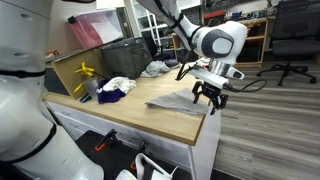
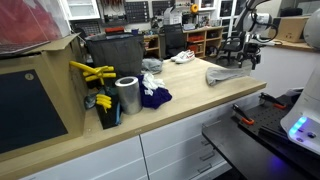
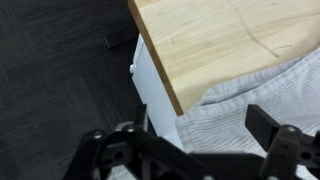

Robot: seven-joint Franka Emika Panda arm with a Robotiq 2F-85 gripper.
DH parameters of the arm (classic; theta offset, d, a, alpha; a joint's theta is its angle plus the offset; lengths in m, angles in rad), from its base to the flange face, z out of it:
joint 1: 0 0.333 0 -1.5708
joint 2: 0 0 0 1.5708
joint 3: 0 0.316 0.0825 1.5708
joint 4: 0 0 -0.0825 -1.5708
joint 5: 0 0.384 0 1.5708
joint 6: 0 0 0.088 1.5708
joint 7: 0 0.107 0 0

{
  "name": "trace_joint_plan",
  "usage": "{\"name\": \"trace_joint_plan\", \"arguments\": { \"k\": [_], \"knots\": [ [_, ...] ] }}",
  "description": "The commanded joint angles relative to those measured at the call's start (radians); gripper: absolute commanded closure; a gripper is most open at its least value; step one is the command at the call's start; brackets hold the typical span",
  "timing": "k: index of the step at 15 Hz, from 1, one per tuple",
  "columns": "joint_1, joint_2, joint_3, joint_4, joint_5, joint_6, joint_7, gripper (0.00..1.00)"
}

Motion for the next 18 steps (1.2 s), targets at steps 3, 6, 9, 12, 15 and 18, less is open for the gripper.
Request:
{"name": "trace_joint_plan", "arguments": {
  "k": [3,6,9,12,15,18],
  "knots": [
    [-0.065,0.076,0.036,0.129,0.050,-0.176,-0.080,0.00],
    [-0.079,0.103,0.037,0.171,0.053,-0.217,-0.106,0.07],
    [-0.082,0.129,0.039,0.203,0.045,-0.219,-0.113,0.00],
    [-0.073,0.159,0.046,0.225,0.043,-0.198,-0.101,0.25],
    [-0.068,0.183,0.062,0.236,0.044,-0.200,-0.103,0.41],
    [-0.066,0.190,0.077,0.237,0.044,-0.211,-0.106,0.64]
  ]
}}
